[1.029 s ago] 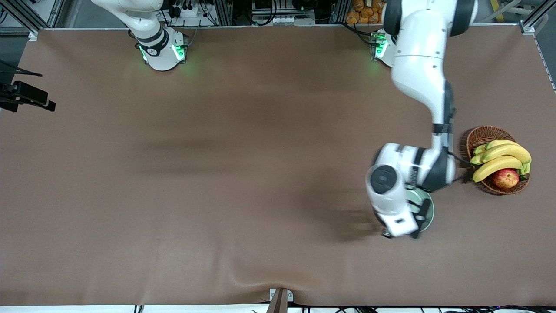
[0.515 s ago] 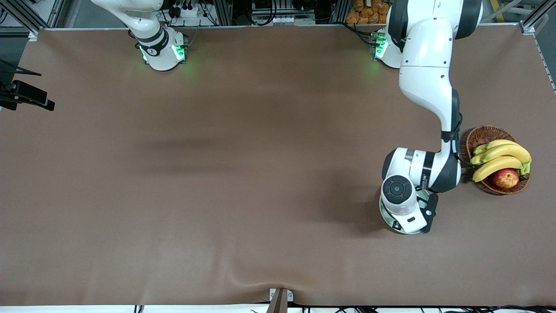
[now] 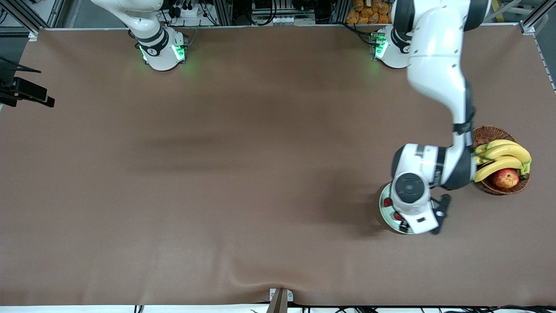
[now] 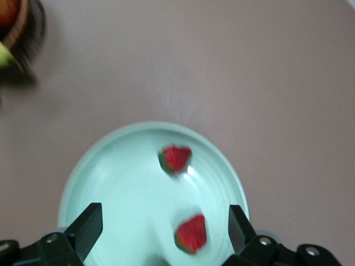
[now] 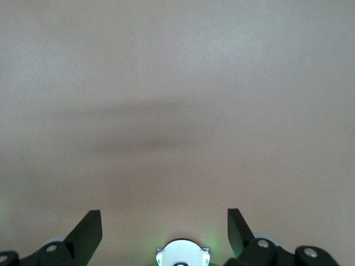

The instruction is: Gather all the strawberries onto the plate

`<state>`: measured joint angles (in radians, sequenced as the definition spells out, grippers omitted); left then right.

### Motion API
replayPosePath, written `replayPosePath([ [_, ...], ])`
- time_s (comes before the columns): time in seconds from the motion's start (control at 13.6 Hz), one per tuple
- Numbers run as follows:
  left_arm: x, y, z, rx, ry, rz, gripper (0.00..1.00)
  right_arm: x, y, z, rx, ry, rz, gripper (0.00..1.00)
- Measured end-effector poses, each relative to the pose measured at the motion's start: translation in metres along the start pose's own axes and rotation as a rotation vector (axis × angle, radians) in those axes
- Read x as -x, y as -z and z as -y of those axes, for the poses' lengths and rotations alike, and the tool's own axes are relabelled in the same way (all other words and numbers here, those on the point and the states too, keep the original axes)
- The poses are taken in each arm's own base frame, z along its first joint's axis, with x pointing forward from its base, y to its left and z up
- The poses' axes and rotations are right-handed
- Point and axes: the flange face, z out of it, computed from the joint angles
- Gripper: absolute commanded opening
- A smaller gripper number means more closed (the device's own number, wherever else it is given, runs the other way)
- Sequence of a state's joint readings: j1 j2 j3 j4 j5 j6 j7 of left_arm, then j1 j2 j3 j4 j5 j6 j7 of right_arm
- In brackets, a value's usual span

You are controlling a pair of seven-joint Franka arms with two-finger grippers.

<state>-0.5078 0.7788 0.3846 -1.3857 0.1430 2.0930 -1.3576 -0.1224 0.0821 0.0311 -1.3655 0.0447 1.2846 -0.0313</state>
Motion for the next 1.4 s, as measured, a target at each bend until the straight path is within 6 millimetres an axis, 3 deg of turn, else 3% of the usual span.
replayPosePath([
  [0.22, -0.073, 0.062, 0.036, 0.018, -0.065, 0.036, 1.0, 0.001, 0.0, 0.0, 0.0, 0.0, 0.002, 1.0],
  [0.44, -0.112, 0.104, 0.073, 0.015, -0.145, 0.111, 1.0, 0.003, 0.001, 0.0, 0.001, -0.001, 0.009, 1.0],
  [0.66, -0.125, 0.146, 0.108, 0.044, -0.248, 0.156, 1.0, 0.007, 0.002, 0.0, 0.001, -0.001, 0.021, 1.0],
  [1.03, -0.152, 0.215, 0.191, 0.118, -0.412, 0.217, 1.0, 0.017, 0.007, 0.0, 0.012, -0.004, 0.036, 1.0],
  [1.4, -0.143, 0.254, 0.223, 0.19, -0.68, 0.266, 1.0, 0.032, 0.026, 0.0, 0.028, -0.008, 0.037, 1.0],
])
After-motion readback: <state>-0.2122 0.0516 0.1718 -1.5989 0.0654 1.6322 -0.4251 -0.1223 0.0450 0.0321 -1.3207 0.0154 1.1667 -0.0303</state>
